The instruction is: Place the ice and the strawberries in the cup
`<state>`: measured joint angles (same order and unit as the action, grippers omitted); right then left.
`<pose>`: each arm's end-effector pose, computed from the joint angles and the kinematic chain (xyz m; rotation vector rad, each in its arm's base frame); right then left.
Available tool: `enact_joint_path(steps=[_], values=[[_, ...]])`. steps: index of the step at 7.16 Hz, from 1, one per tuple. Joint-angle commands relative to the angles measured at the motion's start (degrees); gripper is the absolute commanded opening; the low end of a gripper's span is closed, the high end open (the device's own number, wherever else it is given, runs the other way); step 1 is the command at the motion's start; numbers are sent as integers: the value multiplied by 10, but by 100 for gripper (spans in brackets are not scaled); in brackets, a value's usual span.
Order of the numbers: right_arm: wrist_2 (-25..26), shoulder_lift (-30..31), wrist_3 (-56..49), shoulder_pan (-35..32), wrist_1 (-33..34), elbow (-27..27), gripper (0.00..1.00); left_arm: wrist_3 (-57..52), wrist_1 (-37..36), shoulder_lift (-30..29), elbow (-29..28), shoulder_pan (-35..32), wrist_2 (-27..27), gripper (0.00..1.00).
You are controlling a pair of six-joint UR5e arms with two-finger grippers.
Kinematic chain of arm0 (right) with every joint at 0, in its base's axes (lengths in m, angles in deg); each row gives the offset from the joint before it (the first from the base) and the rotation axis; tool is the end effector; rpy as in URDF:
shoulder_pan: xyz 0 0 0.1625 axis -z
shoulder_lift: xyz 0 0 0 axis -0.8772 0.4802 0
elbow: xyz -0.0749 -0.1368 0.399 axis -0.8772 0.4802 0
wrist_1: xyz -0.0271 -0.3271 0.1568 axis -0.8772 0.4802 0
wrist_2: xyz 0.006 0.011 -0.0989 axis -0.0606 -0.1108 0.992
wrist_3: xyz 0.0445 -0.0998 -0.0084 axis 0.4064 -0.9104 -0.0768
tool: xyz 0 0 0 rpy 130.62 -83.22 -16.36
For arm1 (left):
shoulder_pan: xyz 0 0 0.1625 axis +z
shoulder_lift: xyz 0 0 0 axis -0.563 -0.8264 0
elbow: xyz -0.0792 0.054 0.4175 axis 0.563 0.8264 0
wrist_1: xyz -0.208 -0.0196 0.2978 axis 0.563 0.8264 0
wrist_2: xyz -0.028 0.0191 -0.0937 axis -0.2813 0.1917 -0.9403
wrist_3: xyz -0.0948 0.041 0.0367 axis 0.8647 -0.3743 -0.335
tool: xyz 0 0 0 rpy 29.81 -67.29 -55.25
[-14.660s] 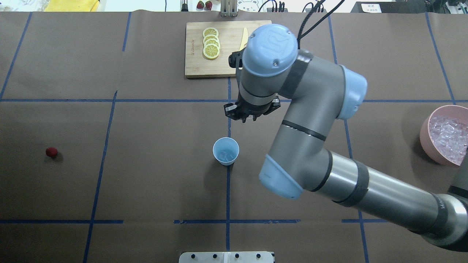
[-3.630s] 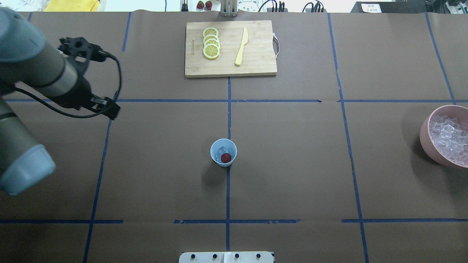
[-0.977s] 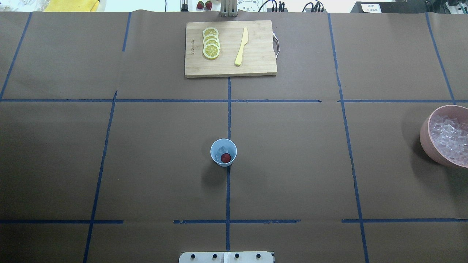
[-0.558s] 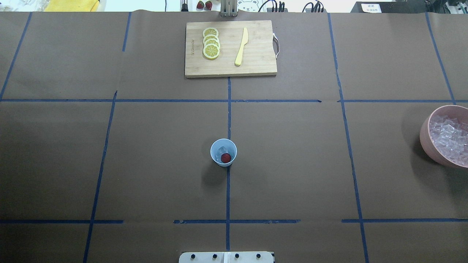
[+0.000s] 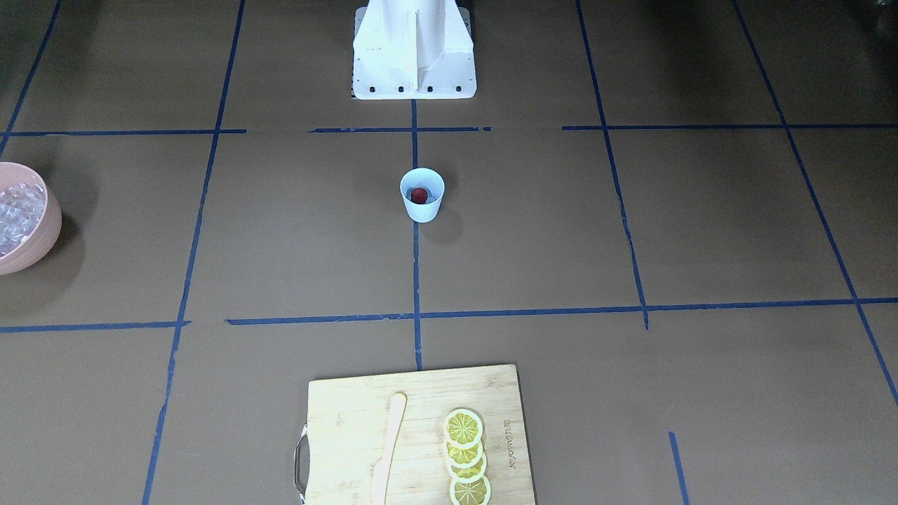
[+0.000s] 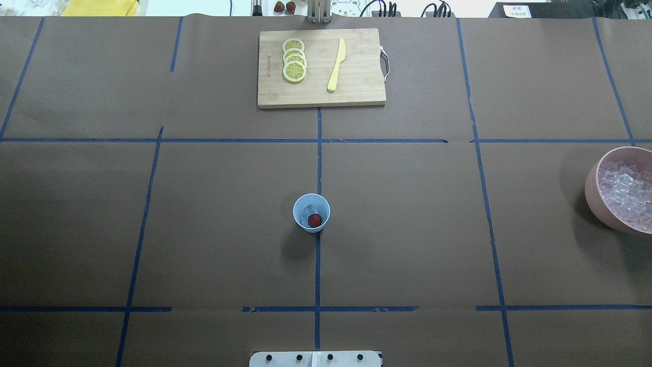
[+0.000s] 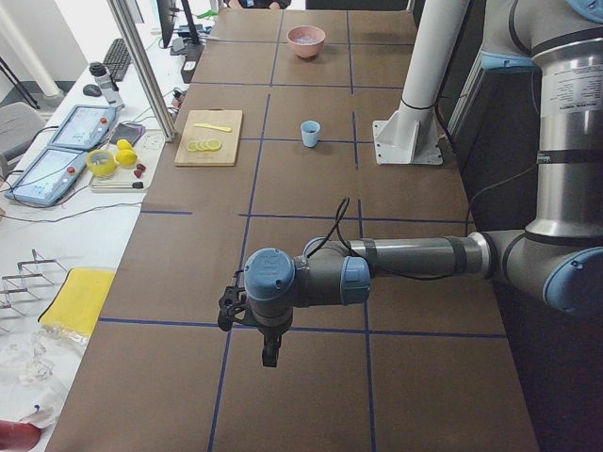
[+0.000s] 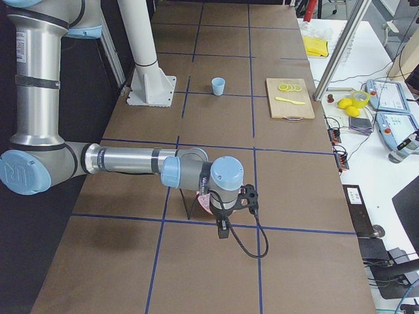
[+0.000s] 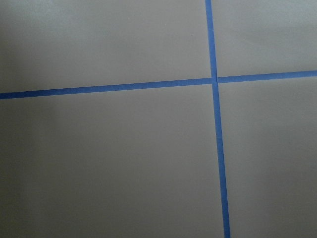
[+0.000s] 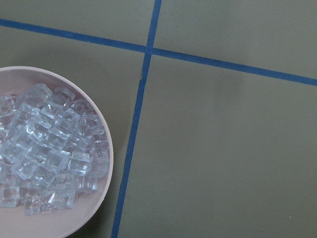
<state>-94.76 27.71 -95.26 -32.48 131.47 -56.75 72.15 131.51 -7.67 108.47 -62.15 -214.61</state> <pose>0.0847 -0.3780 0.6696 0.0429 -0.7413 -0.1732 -0.0997 -0.3865 0.6842 0.0700 0.7803 0.0390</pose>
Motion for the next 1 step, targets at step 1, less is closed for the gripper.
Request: enact_joint_path(steps=[1], values=[[0, 5, 0, 0, 1, 1, 99, 0, 1, 7, 3, 0, 0, 100]])
